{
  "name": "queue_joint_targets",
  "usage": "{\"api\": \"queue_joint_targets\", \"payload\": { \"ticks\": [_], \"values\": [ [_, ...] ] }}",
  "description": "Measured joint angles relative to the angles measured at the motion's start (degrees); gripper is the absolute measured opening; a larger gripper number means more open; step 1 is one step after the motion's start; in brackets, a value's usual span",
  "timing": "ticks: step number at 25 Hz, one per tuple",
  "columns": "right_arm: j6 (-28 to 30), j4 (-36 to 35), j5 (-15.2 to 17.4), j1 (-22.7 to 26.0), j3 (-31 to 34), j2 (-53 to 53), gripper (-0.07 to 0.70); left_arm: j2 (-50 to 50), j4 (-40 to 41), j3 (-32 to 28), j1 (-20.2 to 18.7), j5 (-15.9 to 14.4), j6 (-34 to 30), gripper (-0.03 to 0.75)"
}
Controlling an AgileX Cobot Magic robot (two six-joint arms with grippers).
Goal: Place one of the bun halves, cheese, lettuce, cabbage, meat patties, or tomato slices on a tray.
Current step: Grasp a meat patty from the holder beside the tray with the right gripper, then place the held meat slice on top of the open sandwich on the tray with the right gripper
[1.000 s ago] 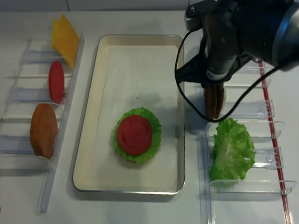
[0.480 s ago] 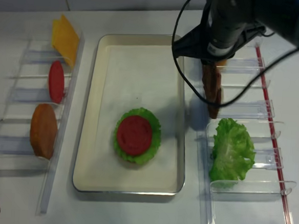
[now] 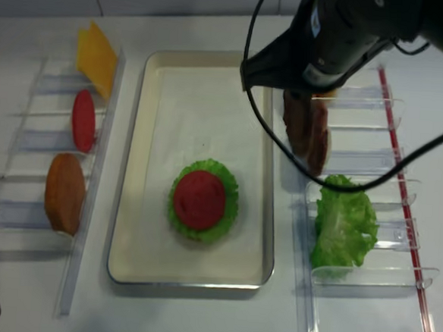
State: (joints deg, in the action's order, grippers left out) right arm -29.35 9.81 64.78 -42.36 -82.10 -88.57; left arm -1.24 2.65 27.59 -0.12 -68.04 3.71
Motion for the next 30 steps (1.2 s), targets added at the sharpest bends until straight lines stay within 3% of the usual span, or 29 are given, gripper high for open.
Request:
{"api": "queue_joint_targets", "payload": {
  "ticks": [9,18,21,25,30],
  "values": [
    [3.6,-9.0,-9.8,-3.3,0.5,0.0,0.134,0.0,-0.1,0.0,0.0,0.0,0.0,0.533],
    [11.5,-21.5,-20.1,-3.3,9.7,0.0,0.134,0.0,-0.1,0.0,0.0,0.0,0.0,0.533],
    [13.2,-24.2,-21.7,-3.2,10.9,0.0,0.134,0.0,-0.1,0.0,0.0,0.0,0.0,0.532],
    [25.4,-39.7,-21.9,1.4,11.0,0.0,0.134,0.0,-0.1,0.0,0.0,0.0,0.0,0.533],
    [47.3,-64.8,-16.6,10.9,11.0,-0.8,0.134,0.0,-0.1,0.0,0.0,0.0,0.0,0.533]
  ]
}}
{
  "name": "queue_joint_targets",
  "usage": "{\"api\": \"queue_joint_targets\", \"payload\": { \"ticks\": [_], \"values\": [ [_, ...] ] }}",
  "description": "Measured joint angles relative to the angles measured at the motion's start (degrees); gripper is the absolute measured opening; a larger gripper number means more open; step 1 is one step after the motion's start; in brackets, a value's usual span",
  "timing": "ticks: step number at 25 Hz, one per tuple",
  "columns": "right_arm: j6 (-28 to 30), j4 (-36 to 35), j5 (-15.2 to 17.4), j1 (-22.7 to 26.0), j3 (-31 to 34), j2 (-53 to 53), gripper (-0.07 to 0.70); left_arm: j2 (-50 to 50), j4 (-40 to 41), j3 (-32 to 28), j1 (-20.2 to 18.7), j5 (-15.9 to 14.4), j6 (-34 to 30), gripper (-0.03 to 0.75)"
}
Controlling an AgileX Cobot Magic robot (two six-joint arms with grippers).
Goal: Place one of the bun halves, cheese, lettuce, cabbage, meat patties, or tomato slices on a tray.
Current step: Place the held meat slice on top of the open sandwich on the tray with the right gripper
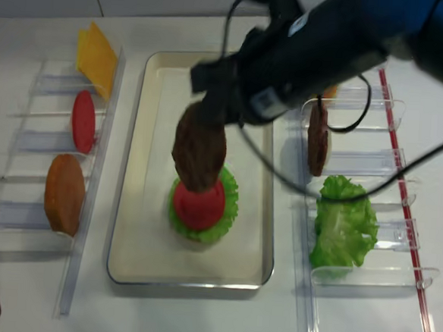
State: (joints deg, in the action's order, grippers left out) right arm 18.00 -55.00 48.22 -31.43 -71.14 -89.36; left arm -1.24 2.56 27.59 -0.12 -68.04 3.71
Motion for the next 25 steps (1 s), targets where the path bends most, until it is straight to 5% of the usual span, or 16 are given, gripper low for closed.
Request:
{"api": "queue_joint_targets", "payload": {
  "ticks": [1,13,25],
  "values": [
    [5.7,-6.6,2.8,2.4,0.3,-1.1,0.134,0.0,0.0,0.0,0.0,0.0,0.0,0.533],
    [31.2,-38.8,15.3,9.5,13.5,-9.1,0.134,0.0,0.0,0.0,0.0,0.0,0.0,0.533],
    [39.5,-44.0,17.6,9.6,15.0,-19.7,0.134,0.0,0.0,0.0,0.0,0.0,0.0,0.533]
  ]
}}
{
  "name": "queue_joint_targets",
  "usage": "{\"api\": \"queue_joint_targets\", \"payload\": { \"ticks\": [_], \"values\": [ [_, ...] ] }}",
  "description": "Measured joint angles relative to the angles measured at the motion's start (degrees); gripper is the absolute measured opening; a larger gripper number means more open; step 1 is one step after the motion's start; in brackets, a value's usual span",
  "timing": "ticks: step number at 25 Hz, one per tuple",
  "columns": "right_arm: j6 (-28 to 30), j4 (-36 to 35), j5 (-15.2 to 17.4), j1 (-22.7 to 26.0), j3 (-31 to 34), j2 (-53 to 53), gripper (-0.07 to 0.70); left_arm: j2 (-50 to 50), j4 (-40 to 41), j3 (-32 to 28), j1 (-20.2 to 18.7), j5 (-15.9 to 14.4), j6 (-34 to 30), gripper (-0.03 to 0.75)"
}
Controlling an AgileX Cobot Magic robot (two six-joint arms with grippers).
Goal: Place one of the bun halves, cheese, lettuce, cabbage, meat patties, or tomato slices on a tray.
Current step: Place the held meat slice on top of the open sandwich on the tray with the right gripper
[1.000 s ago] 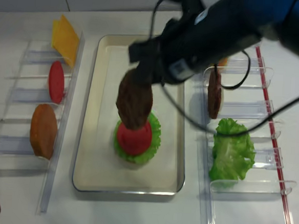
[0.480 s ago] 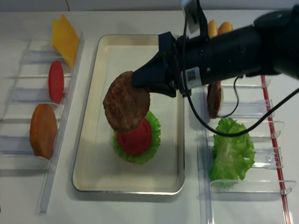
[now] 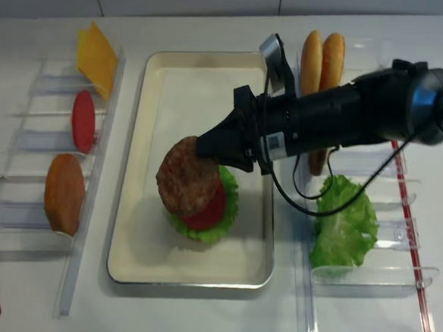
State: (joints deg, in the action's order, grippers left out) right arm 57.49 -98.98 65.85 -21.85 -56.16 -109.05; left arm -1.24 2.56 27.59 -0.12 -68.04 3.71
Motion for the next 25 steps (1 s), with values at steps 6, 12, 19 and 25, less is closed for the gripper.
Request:
{"api": "queue_joint_targets", "payload": {
  "ticks": [6,12,19,25],
  "values": [
    [1.1,-0.1,0.0,0.0,0.0,-1.9,0.134,0.0,0.0,0.0,0.0,0.0,0.0,0.532],
    [1.4,-0.1,-2.5,0.0,0.0,-2.8,0.134,0.0,0.0,0.0,0.0,0.0,0.0,0.533],
    [1.5,2.1,-5.6,0.0,0.0,-3.2,0.134,0.0,0.0,0.0,0.0,0.0,0.0,0.532],
    [1.5,2.1,-5.7,0.0,0.0,-3.2,0.134,0.0,0.0,0.0,0.0,0.0,0.0,0.533]
  ]
}}
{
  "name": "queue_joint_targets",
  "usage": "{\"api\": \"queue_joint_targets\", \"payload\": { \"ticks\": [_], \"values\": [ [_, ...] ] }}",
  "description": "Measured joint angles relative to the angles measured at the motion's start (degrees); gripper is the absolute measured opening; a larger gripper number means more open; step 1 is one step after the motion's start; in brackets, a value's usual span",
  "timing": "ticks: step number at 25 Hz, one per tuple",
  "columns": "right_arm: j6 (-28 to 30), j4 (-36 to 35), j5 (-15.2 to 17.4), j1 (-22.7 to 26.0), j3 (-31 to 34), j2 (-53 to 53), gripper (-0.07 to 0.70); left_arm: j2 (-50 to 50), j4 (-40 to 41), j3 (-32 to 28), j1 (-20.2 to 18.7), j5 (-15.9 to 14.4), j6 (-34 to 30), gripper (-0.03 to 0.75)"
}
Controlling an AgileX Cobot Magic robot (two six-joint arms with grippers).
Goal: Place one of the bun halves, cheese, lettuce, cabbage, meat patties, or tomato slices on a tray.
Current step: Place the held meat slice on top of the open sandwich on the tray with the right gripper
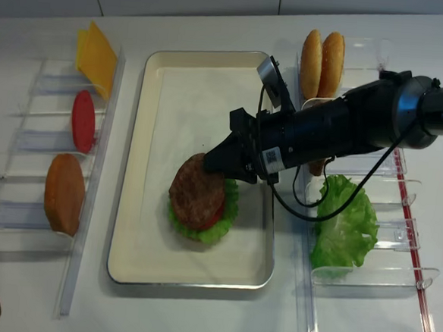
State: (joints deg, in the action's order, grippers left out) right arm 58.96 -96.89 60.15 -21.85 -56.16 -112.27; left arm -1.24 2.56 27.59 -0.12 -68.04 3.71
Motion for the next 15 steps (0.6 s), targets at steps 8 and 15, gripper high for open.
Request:
{"api": "queue_joint_targets", "payload": {
  "ticks": [8,15],
  "values": [
    [0.8,0.0,0.0,0.0,0.0,0.0,0.423,0.0,0.0,0.0,0.0,0.0,0.0,0.533],
    [2.8,0.0,0.0,0.0,0.0,0.0,0.562,0.0,0.0,0.0,0.0,0.0,0.0,0.532]
  ]
}}
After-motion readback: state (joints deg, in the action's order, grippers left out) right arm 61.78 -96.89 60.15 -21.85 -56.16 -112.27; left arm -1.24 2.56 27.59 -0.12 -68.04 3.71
